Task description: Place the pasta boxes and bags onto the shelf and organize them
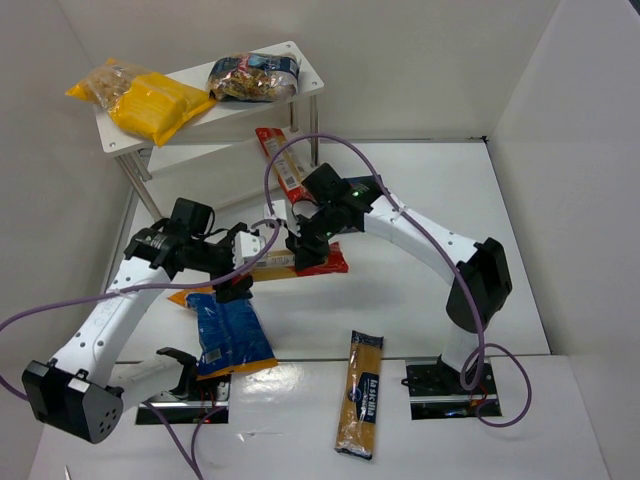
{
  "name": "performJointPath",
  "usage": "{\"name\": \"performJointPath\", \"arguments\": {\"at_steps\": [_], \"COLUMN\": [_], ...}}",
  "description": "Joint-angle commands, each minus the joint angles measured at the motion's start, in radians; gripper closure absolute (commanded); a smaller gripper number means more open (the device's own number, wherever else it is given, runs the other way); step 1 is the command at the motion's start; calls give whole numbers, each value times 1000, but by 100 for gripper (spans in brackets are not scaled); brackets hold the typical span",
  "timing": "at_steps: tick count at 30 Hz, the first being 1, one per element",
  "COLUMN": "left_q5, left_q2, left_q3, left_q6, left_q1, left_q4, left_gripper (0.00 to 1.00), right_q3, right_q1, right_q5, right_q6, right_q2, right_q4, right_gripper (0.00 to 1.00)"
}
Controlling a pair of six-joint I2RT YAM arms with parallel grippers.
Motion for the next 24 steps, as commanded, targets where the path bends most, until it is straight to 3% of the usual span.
{"name": "performJointPath", "arguments": {"at_steps": [1, 18, 24], "left_q5": [46, 7, -13], "left_q2": [-10, -73, 0], "left_q3": [33, -16, -35], "left_q6": [26, -60, -60], "left_q1": [-8, -27, -57], "left_q4": [-5, 163, 163], "left_gripper": [1, 1, 1], "right_q3": [92, 121, 152], "right_q1": [-3, -3, -3], "right_q5": [-51, -102, -111], "right_q6": [29, 29, 38], "right_q2": [-106, -97, -97], "right_q4": [54, 45, 25], "right_gripper": [100, 100, 100]}}
